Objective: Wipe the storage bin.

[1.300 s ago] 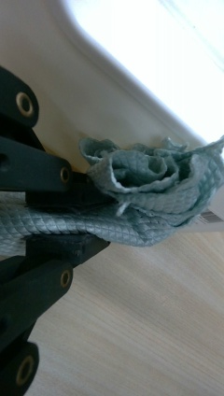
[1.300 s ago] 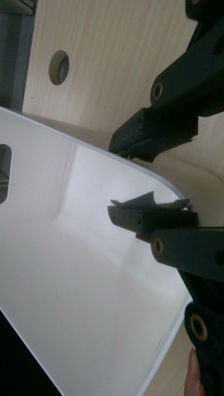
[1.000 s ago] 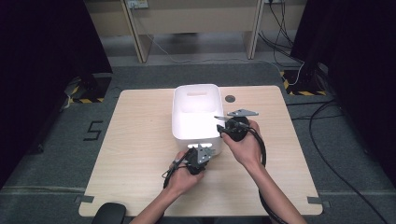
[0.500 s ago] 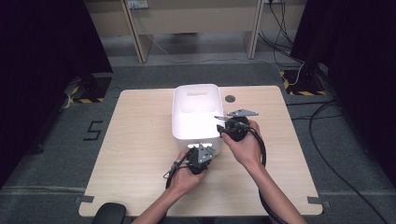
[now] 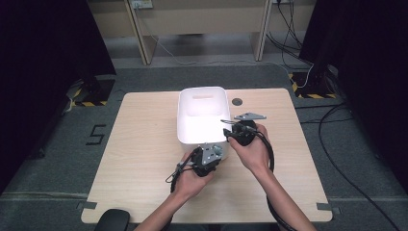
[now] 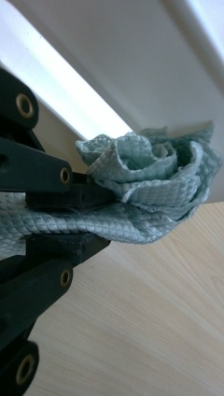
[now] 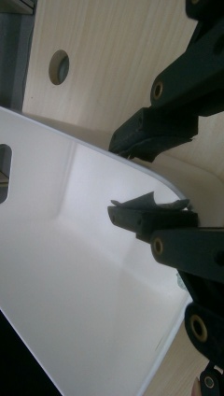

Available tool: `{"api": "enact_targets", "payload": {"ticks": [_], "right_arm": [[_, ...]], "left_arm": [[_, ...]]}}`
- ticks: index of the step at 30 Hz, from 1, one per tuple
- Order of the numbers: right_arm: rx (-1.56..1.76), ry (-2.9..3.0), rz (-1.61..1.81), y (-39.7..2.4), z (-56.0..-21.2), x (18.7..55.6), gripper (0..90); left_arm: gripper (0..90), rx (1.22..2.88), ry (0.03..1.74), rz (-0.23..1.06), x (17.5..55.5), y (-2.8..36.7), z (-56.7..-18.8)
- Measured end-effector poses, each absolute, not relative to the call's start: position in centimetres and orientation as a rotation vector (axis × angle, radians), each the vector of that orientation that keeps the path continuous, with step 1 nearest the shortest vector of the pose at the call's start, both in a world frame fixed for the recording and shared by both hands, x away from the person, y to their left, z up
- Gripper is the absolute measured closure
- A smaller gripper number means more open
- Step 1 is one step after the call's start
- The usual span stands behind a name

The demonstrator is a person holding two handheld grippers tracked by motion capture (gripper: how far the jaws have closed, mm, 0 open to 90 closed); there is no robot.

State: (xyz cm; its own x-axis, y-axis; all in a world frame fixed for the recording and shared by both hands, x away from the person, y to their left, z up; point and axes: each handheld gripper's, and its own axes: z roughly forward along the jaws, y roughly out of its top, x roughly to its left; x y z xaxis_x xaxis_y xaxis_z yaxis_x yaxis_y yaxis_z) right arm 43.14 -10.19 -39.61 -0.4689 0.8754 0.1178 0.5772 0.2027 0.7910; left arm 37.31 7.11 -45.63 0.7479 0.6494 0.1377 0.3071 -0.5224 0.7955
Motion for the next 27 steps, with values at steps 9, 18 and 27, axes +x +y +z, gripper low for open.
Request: {"api": "enact_targets", "payload": {"ticks": [9,18,27], "right_arm": [[1.36,2.127,1.152,-10.2,-39.6,43.1,64.3],[1.359,2.128,1.154,-10.2,-39.6,43.2,64.2],[1.358,2.129,1.153,-10.2,-39.6,43.2,64.1]], "left_arm": [[79.1,2.11,0.716,0.546,37.1,7.3,-44.0],[79.1,2.118,0.714,0.544,37.2,7.0,-43.9],[79.0,2.138,0.699,0.548,37.2,6.1,-43.8]]}}
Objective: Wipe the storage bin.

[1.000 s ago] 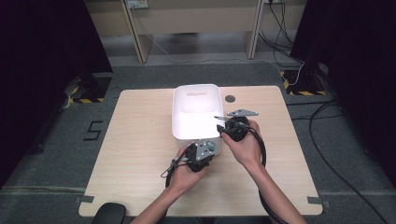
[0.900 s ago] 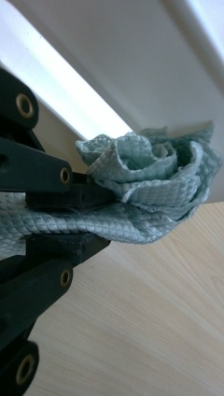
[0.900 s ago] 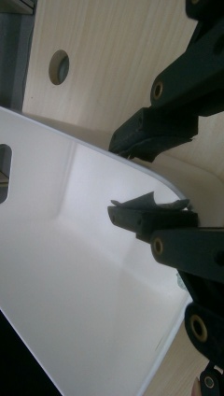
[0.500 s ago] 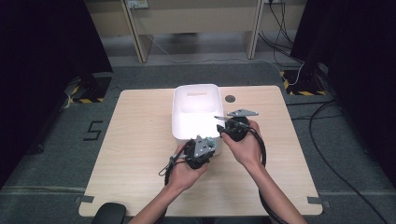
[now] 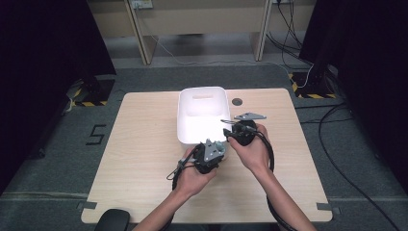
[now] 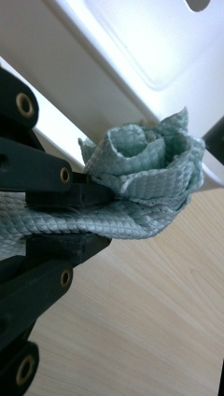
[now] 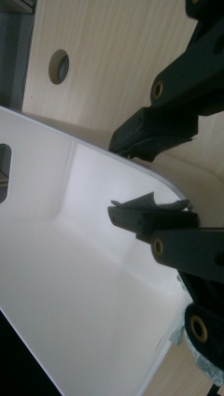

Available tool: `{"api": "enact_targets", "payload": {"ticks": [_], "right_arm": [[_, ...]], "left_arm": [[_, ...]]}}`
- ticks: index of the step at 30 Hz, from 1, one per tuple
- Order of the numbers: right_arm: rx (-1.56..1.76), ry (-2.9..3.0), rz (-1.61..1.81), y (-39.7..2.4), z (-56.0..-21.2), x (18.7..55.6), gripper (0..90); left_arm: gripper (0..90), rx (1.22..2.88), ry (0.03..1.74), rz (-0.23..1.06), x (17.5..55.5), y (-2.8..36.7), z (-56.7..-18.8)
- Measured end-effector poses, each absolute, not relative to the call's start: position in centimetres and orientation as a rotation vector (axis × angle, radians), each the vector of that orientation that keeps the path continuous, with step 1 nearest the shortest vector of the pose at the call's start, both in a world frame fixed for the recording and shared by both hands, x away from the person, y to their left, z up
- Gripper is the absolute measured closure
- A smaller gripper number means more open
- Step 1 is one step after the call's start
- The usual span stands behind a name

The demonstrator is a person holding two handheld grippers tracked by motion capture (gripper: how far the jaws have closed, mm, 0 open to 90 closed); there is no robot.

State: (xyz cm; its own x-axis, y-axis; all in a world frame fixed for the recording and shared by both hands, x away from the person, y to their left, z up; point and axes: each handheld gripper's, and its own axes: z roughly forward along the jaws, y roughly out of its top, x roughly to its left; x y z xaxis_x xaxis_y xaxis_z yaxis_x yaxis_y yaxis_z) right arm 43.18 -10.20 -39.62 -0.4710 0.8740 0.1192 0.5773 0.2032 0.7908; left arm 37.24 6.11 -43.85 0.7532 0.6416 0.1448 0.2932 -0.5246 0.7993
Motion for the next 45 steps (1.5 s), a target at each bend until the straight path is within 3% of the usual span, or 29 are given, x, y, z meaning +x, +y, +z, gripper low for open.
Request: {"api": "enact_targets", "payload": {"ticks": [27,45], "right_arm": [[1.361,2.13,1.155,-10.2,-39.6,43.2,63.9],[1.361,2.13,1.159,-10.3,-39.6,43.2,63.9]], "left_arm": [[79.0,2.151,0.66,0.566,37.8,4.7,-44.9],[78.9,2.223,0.664,0.572,38.1,4.2,-48.5]]}}
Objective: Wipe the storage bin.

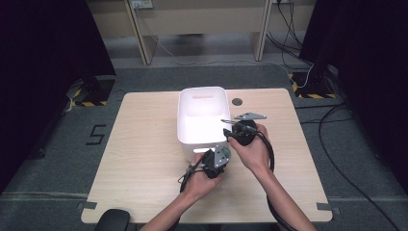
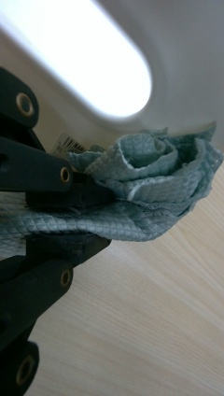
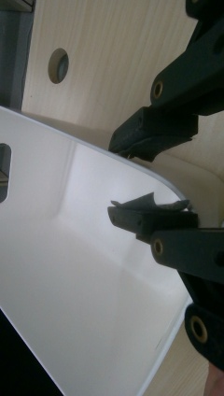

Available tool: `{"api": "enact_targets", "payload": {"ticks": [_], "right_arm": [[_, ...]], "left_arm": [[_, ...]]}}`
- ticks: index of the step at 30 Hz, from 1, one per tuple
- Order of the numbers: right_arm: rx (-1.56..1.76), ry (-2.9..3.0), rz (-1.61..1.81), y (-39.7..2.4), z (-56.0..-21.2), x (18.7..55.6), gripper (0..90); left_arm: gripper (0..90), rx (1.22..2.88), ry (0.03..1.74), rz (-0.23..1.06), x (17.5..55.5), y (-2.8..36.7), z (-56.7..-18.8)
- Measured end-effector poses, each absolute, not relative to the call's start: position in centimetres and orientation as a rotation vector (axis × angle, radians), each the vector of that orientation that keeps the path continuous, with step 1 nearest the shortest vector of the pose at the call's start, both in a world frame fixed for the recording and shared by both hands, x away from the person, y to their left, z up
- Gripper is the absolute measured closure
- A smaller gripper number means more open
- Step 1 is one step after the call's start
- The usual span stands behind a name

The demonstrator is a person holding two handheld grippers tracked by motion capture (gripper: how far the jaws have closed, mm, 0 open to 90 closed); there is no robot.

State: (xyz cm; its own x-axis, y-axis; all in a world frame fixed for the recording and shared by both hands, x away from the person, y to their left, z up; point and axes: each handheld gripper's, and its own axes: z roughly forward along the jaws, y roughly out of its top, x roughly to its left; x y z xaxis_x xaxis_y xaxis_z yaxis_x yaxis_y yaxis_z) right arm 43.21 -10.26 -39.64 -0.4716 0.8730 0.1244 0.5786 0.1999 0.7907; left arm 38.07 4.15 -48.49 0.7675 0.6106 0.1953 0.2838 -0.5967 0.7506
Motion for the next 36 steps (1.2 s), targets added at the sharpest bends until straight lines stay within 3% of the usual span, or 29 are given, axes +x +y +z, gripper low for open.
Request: {"api": "enact_targets", "payload": {"ticks": [15,36], "right_arm": [[1.361,2.131,1.159,-10.3,-39.6,43.2,63.9],[1.372,2.137,1.165,-10.3,-39.6,43.3,63.4]], "left_arm": [[78.9,2.243,0.669,0.563,38.5,3.2,-49.3],[79.1,2.142,0.622,0.625,37.7,3.6,-44.2]]}}
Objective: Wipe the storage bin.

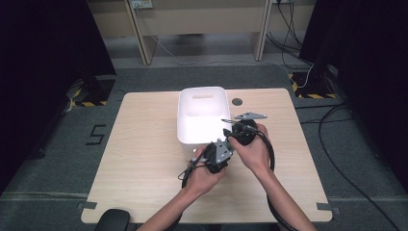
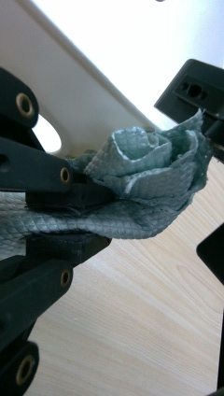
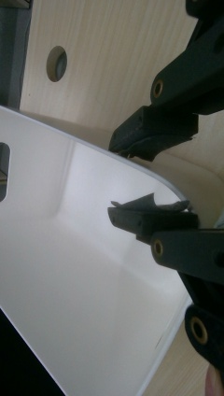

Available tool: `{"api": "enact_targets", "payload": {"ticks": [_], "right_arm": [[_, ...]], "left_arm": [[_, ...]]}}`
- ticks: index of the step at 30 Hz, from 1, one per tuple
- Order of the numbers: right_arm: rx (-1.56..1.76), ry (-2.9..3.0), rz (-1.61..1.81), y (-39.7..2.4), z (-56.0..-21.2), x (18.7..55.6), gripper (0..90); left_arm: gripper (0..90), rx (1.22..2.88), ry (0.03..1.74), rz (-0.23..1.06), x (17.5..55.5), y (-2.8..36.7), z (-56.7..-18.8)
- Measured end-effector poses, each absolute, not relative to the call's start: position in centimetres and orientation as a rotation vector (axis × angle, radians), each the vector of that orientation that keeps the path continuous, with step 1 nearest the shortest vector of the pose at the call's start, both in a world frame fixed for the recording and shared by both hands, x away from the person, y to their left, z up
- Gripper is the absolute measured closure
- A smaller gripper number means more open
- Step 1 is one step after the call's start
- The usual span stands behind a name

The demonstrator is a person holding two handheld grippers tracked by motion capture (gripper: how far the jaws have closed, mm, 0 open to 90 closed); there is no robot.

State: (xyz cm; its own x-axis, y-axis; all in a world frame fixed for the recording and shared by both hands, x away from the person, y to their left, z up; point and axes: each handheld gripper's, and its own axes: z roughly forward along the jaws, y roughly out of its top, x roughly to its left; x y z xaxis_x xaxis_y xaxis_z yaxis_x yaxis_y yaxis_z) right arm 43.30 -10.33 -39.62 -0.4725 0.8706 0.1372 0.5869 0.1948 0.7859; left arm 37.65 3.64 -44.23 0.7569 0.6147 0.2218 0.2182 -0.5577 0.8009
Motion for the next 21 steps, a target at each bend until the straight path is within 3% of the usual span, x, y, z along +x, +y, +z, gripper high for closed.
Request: {"api": "enact_targets", "payload": {"ticks": [9,21], "right_arm": [[1.383,2.143,1.174,-10.4,-39.7,43.3,61.4],[1.386,2.161,1.18,-10.4,-39.5,43.1,60.2]], "left_arm": [[79.0,2.173,0.619,0.587,36.5,5.3,-44.3],[79.0,2.099,0.835,0.602,32.5,16.9,-44.6]]}}
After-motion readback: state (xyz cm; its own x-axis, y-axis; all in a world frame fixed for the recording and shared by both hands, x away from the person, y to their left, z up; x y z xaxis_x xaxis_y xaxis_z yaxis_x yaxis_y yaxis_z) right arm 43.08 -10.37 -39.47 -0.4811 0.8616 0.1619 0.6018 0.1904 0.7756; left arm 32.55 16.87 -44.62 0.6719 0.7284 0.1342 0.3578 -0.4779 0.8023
